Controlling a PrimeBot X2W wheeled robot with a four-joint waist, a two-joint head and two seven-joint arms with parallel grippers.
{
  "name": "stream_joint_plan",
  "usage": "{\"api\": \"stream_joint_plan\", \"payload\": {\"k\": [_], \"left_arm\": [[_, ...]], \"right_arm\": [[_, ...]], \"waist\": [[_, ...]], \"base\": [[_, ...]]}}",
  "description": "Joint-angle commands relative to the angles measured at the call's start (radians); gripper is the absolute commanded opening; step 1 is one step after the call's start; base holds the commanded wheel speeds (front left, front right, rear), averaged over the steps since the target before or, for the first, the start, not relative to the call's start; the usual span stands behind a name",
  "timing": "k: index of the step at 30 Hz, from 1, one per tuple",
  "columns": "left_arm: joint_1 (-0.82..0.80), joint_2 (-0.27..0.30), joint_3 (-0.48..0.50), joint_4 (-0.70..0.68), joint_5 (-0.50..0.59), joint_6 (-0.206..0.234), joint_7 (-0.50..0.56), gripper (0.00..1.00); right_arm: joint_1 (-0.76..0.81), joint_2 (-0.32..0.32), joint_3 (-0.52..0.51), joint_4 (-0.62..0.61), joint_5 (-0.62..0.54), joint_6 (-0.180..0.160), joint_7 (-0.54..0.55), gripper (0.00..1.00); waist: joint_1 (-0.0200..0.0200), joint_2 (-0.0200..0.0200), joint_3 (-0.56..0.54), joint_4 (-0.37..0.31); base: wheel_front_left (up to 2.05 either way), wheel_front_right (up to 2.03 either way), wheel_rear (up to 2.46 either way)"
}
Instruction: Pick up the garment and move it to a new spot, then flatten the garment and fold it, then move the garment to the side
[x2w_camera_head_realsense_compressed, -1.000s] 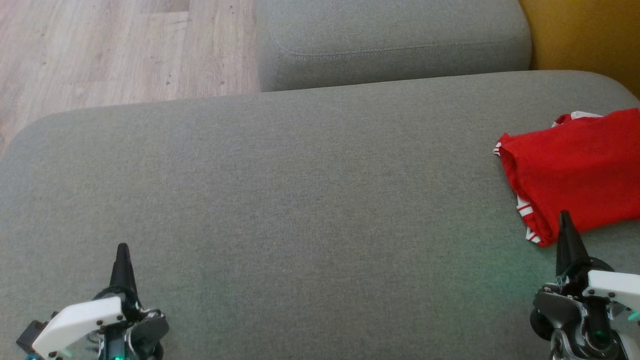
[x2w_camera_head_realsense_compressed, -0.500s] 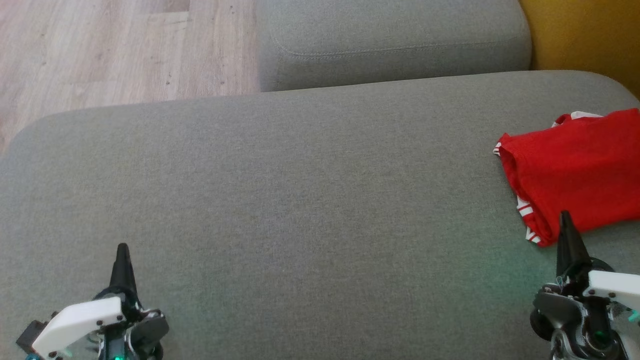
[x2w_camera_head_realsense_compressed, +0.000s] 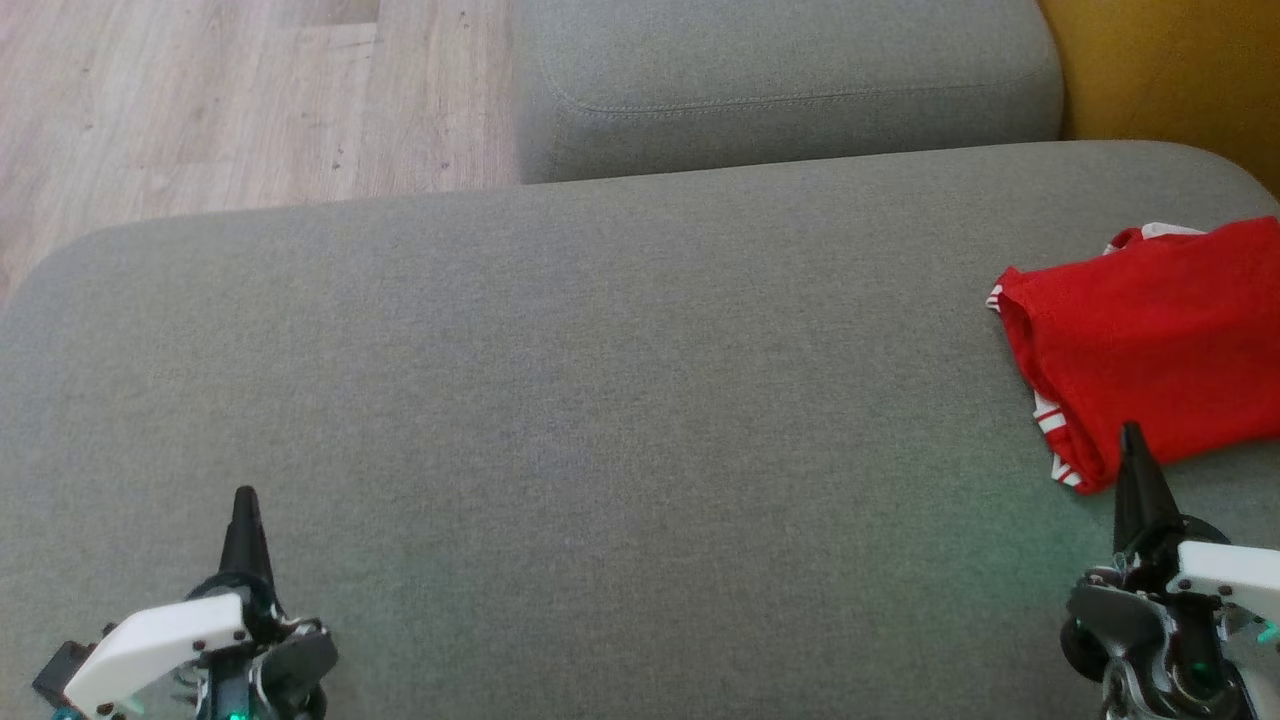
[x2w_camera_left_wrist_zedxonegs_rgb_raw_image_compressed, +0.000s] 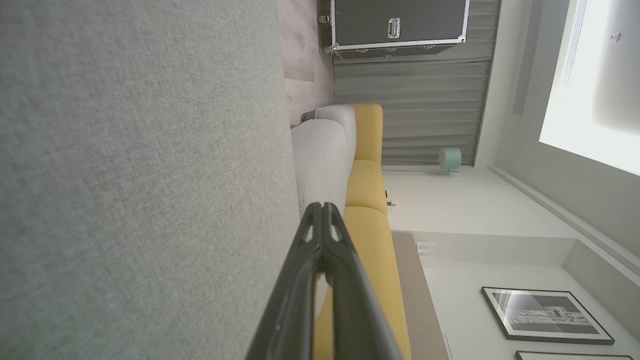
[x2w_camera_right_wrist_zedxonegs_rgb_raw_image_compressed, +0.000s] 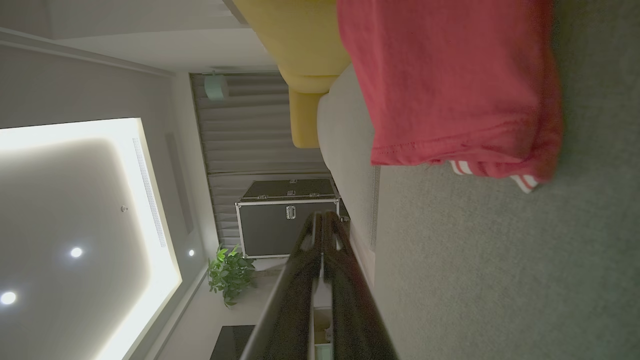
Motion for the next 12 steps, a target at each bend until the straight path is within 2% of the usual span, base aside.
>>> {"api": "stream_joint_plan", "payload": {"k": [1, 12], "left_arm": [[-0.050, 0.004, 0.040, -0.029, -0.005, -0.007, 0.004, 0.00], [-0.050, 0.004, 0.040, -0.029, -0.005, -0.007, 0.004, 0.00]], "right_arm": [[-0.054, -0.004, 0.020, -0.031, 0.000, -0.001, 0.006, 0.00], [-0.054, -0.004, 0.019, -0.031, -0.001, -0.001, 0.007, 0.00]], "waist": [[0.0000, 0.0000, 0.000, 0.000], [0.0000, 0.0000, 0.000, 0.000]], "base": [[0.00, 0.00, 0.00], [0.00, 0.00, 0.00]]}}
